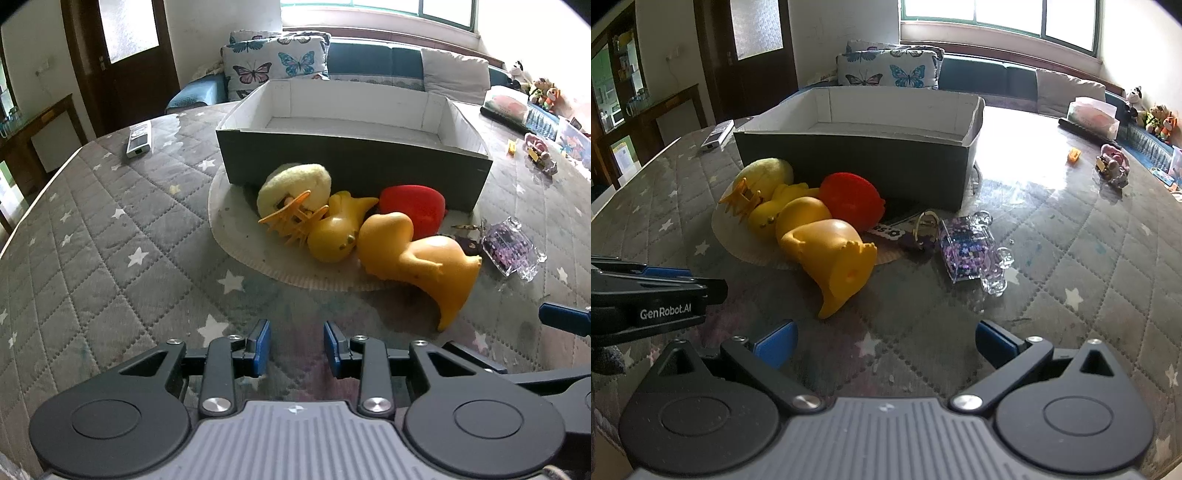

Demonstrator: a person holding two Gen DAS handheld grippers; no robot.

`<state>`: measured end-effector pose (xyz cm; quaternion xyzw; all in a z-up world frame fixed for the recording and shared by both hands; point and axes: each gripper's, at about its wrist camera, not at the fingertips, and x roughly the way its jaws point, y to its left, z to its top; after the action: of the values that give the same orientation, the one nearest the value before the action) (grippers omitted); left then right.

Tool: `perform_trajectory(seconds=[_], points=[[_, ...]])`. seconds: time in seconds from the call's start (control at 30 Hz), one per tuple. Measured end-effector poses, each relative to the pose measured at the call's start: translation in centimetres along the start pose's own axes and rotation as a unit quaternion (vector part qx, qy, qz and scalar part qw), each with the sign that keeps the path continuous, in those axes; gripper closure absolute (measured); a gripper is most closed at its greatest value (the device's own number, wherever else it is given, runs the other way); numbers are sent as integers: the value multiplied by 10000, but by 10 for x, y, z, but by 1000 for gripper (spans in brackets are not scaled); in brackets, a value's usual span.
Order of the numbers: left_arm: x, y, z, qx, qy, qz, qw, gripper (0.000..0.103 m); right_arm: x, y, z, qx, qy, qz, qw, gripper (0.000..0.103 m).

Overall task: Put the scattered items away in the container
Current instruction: 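Move both tools toward the yellow ducks on the mat, then close the right gripper on the large yellow rubber duck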

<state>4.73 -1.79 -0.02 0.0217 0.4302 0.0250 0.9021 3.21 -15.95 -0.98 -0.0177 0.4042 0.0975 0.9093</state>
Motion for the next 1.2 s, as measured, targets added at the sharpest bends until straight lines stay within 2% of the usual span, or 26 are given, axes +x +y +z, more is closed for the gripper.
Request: perform_trajectory(seconds=[0.77,1.2], points=[[12,-1,15,64,97,-11,9999,69,10,-3,10,-12,35,135,9999,0],[19,2,19,57,153,27,9999,69,16,-4,14,-13,51,237,9997,7]])
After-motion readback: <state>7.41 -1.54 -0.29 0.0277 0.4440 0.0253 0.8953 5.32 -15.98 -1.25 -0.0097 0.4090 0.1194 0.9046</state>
